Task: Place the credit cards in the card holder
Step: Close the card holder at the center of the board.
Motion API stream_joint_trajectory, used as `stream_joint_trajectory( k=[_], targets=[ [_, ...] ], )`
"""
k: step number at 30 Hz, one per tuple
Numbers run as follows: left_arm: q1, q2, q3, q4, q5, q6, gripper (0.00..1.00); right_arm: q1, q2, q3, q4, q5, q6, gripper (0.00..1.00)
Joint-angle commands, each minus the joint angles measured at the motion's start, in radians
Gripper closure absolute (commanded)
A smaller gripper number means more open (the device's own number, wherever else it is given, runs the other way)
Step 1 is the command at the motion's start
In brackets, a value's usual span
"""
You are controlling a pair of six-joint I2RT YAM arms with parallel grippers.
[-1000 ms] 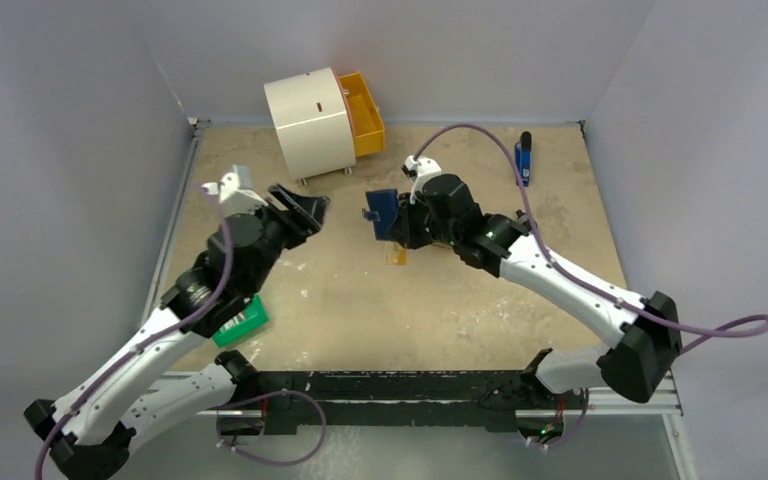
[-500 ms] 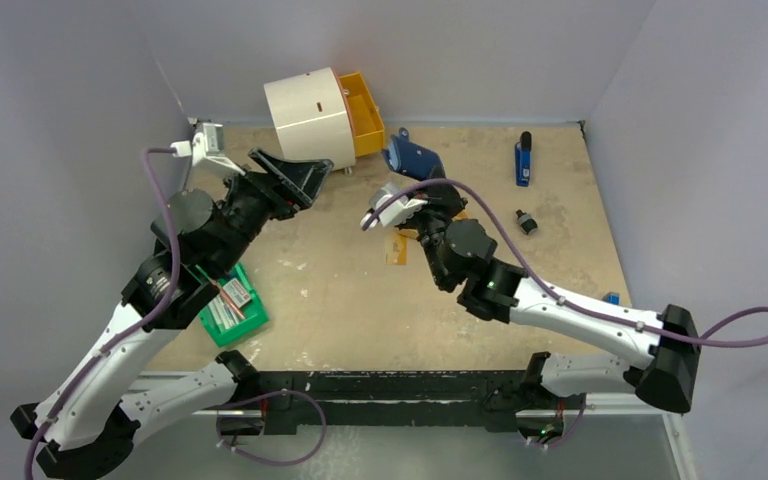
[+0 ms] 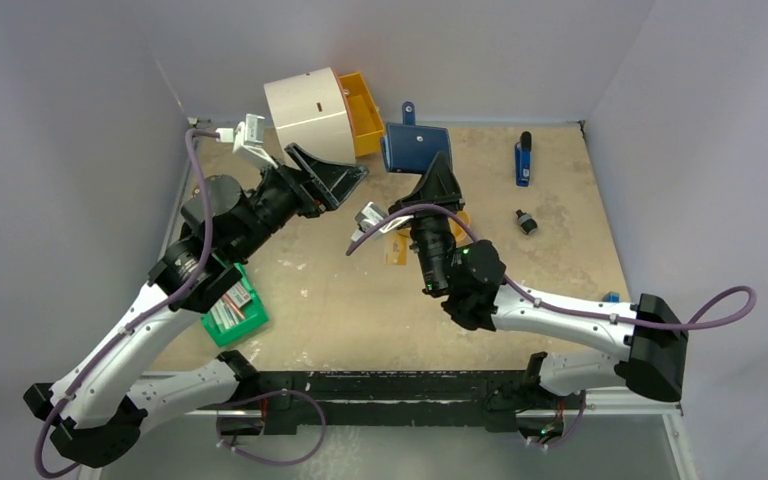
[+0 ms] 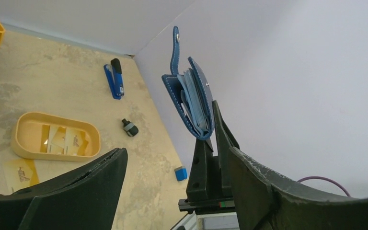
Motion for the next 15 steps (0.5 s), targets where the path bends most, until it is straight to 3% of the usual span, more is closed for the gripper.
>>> stream_joint_trajectory(
  k=[1, 15],
  targets=[
    [-0.005, 0.01, -0.001, 0.127, 0.053, -0.005, 0.24, 0.028, -0.016, 0.014, 0.146, -0.026, -0.085, 1.0],
    [-0.004, 0.119, 0.04, 0.269, 0.167, -0.043, 0.2, 0.067, 0.016, 0.05, 0.186, -0.032, -0.122, 1.0]
  ],
)
